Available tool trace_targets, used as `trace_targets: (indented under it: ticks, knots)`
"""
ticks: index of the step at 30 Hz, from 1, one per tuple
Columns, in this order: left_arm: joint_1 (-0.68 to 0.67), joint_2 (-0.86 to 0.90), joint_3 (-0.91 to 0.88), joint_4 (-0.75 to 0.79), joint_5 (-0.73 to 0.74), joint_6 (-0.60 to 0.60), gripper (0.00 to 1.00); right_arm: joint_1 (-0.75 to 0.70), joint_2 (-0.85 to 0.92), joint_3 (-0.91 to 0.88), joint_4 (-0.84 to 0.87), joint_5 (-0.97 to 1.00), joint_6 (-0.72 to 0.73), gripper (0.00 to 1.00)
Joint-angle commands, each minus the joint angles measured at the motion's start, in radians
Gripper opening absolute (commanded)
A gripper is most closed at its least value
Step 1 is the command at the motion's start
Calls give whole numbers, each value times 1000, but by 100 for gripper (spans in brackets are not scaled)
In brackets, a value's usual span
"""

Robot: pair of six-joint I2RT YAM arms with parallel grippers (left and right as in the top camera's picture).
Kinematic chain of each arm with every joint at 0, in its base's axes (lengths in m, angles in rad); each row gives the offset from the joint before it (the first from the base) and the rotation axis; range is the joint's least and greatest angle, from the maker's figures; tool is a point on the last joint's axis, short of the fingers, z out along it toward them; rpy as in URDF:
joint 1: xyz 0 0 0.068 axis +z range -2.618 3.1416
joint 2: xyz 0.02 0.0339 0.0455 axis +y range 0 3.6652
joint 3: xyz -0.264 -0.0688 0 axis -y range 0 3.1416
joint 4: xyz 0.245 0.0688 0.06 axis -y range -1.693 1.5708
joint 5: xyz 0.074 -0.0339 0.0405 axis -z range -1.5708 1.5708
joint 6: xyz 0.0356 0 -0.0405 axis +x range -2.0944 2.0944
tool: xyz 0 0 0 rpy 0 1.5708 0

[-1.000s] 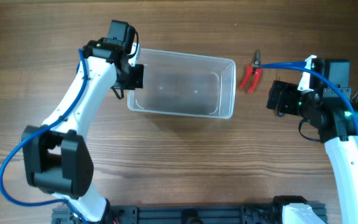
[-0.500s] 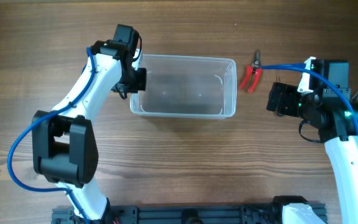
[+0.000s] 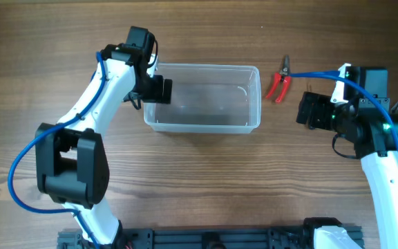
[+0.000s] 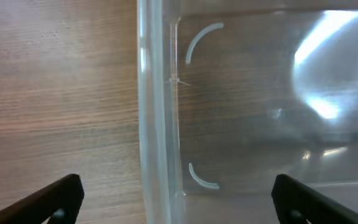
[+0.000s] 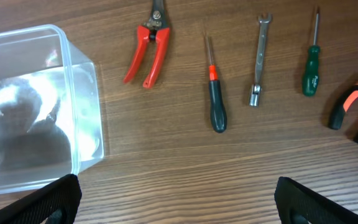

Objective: Pack container

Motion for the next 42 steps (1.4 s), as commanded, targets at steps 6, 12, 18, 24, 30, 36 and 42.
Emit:
trace_targets:
  ticks: [6,12,18,24,30,36,42]
  knots:
    - [71,-275,322,-143,-124,30,100,0,-4,144,-96,117,199,100]
    - [350,-343,322,-261,-94,-60,100,-177,16,304,-190,166,181,100]
    - [579,-335,320,-264,20,-60,100,-378,192,307,-195,2,13,100]
    - [597,-332,320,-264,20,-59,100,-386,352,307,-124,30,-58,100]
    - [598,-331,320,-292,19,-55,100,-443,502,307,-101,17,19,100]
    - [598,-331,320,-299,19,-55,100,-457,626,307,-13,16,-62,100]
    - [598,-331,320,-304,19,-55,100,-457,738,307,95,16,-115,100]
